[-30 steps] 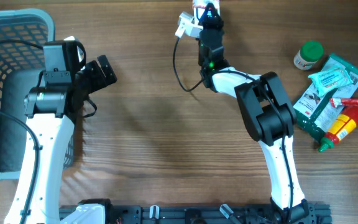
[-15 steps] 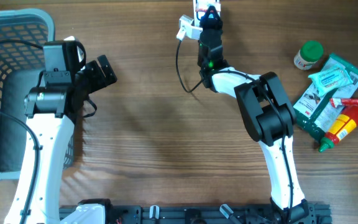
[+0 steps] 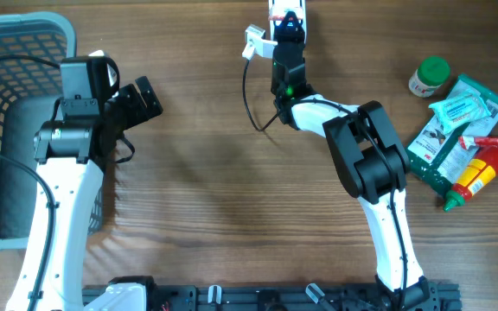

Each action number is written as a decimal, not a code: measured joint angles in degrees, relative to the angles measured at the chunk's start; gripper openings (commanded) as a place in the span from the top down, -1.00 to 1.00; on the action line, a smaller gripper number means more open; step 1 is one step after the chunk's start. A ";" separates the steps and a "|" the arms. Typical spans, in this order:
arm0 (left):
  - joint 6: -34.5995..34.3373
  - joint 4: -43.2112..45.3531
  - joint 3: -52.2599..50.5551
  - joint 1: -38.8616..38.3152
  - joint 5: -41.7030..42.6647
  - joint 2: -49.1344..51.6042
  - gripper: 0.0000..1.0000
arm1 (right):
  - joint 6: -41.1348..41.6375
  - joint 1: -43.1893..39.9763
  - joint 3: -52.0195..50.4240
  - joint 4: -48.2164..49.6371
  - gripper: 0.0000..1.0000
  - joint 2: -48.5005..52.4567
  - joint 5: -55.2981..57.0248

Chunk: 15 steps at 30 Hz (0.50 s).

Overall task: Scan the item barcode
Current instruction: 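Keep the tissue packet held against the scanner face with the right gripper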

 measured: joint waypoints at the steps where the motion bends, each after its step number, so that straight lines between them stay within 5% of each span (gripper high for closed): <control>1: 0.02 0.00 0.00 0.00 0.00 0.00 -1.00 | -0.15 0.00 0.00 0.00 0.91 0.00 0.00; 15: 0.00 0.00 0.00 0.00 0.02 0.00 -1.00 | -0.15 -1.88 1.97 -1.09 0.91 0.15 -0.26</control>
